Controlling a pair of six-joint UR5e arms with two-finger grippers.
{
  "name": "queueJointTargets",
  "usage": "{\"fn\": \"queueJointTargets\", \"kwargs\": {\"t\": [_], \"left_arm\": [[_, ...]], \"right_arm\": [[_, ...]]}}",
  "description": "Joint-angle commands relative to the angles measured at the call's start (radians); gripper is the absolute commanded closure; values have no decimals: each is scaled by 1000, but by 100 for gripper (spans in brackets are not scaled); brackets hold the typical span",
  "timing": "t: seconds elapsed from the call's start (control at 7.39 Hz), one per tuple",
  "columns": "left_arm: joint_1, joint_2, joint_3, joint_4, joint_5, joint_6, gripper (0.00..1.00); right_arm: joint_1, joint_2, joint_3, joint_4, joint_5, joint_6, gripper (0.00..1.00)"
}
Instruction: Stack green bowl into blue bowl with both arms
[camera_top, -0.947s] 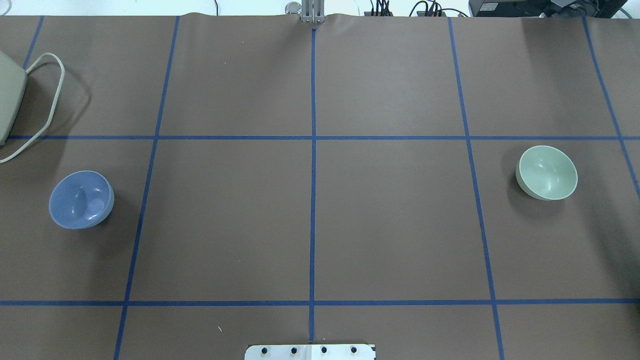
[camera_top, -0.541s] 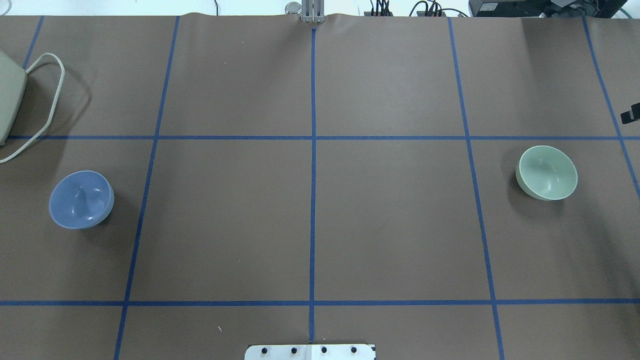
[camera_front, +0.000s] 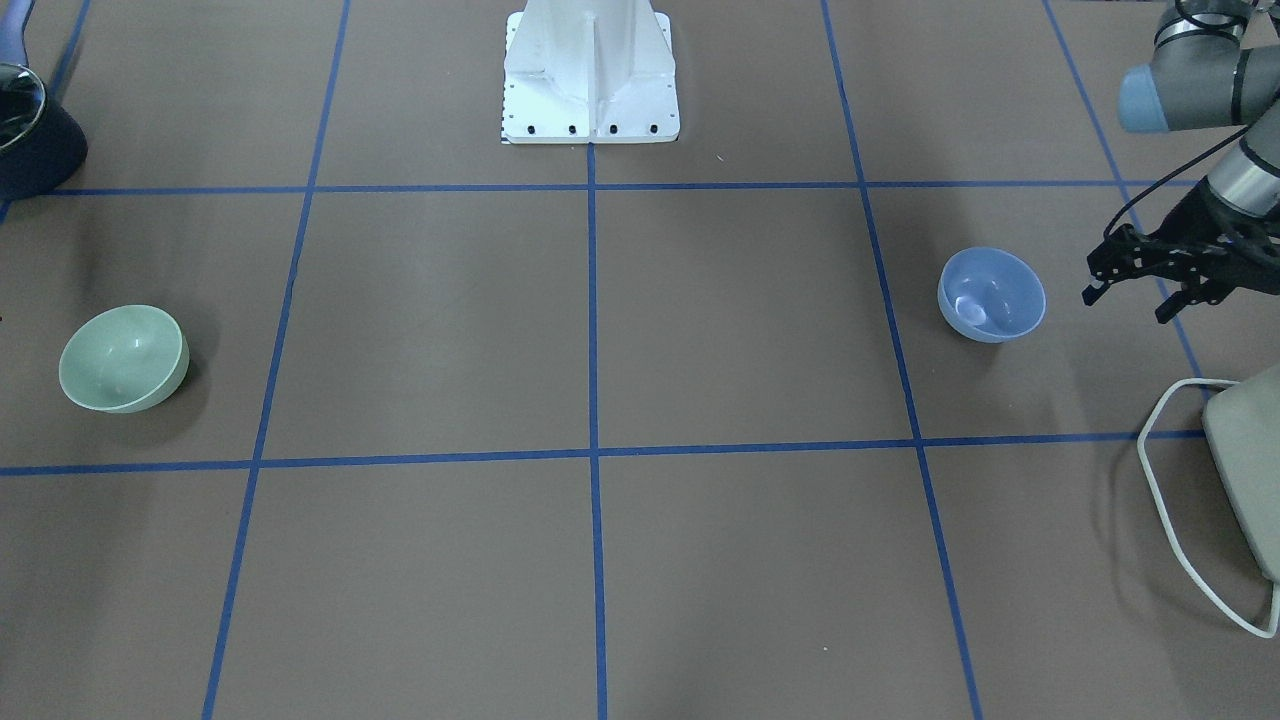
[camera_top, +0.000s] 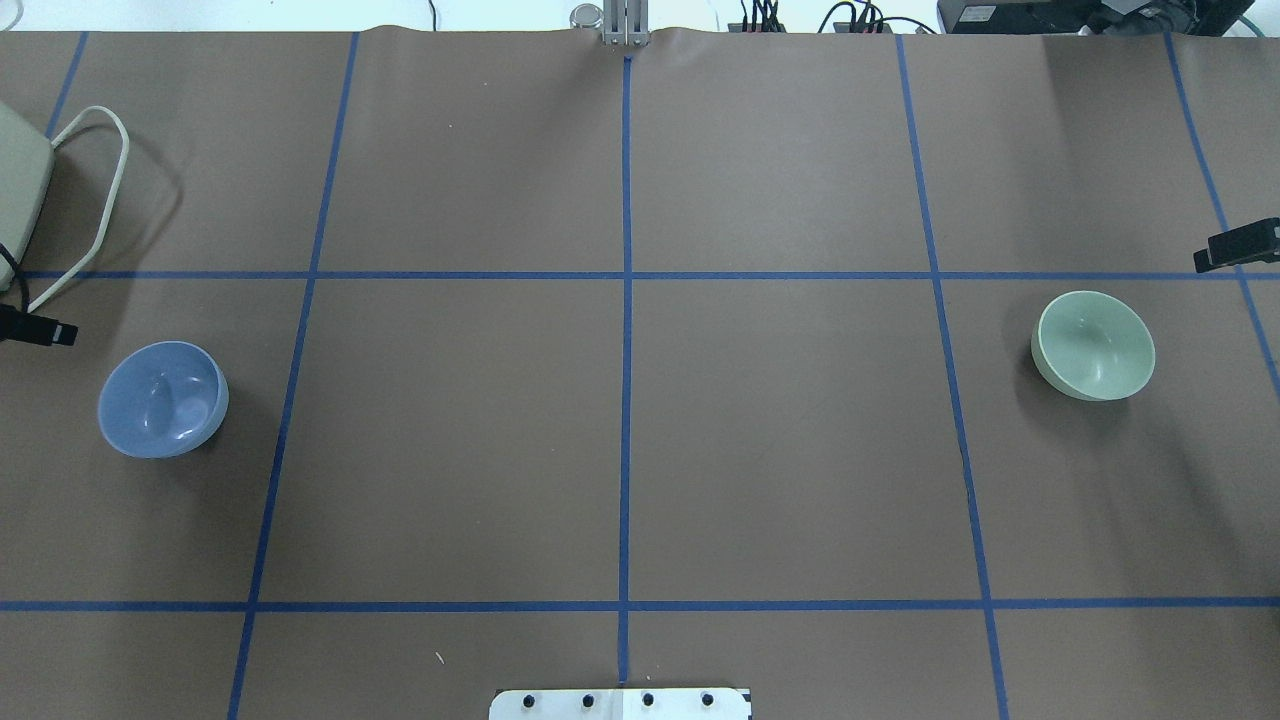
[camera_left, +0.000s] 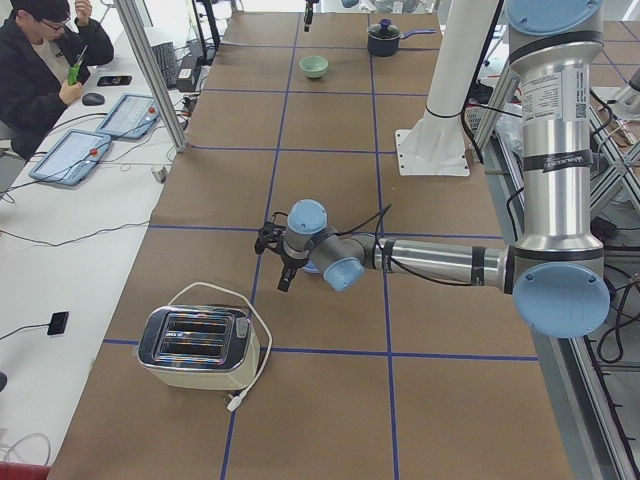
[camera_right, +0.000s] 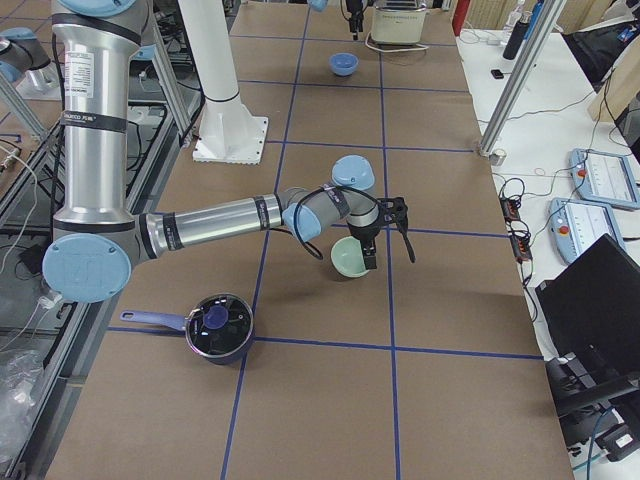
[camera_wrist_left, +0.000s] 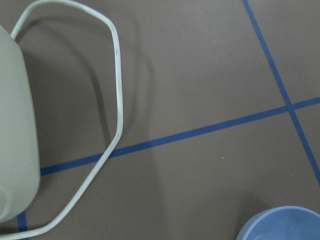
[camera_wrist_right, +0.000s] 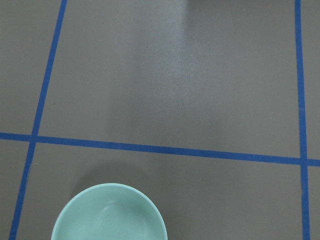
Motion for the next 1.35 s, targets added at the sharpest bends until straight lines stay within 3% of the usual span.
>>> {"fn": "queueJointTargets", "kwargs": {"t": [0.0, 0.14, 0.27, 0.41, 1.22], "left_arm": [[146, 19, -1, -58, 121, -86, 2], [160, 19, 1, -58, 122, -80, 16], [169, 20, 2, -58, 123, -74, 66], [169, 20, -1, -60, 122, -71, 100], [168, -13, -100, -19, 109, -103, 100]], "right_arm": [[-2, -8, 1, 7, -2, 2, 0], [-2, -8, -1, 7, -2, 2, 0], [-2, -8, -1, 7, -2, 2, 0], [-2, -8, -1, 7, -2, 2, 0], [-2, -8, -1, 7, -1, 0, 0]]}}
